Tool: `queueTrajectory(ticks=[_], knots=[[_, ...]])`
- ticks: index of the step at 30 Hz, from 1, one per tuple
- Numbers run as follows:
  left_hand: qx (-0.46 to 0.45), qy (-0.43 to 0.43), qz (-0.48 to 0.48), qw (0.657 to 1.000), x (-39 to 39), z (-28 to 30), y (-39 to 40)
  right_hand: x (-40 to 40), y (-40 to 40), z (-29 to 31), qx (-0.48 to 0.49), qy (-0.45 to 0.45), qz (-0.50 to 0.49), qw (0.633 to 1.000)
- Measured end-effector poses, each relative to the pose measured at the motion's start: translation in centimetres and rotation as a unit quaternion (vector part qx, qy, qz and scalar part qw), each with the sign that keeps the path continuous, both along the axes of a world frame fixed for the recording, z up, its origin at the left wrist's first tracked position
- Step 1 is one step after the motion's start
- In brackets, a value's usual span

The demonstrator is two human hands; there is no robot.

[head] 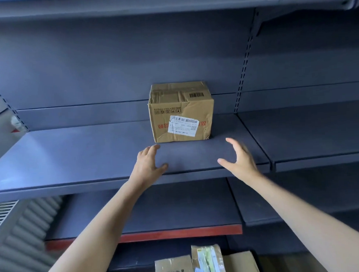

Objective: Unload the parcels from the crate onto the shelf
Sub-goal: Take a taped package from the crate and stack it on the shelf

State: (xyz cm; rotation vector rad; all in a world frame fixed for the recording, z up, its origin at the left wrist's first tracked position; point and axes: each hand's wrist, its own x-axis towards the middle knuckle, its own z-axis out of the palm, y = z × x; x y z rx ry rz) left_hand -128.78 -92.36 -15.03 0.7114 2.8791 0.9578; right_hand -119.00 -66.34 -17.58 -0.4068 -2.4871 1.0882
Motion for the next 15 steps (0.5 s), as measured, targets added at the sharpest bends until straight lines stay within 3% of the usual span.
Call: queueTrajectory(ticks=[7, 15], knots=[[-0.050, 0.105, -0.038, 0.992, 7.9, -2.2, -1.9, 8.2, -0.9, -2.3, 0.178, -0.077, 0.040, 0.980], [-0.120, 0.028, -0.032, 0.992, 17.9, -10.1, -3.1, 18.9, -0.6, -10.6, 0.186, -0.194, 0.063, 0.961]])
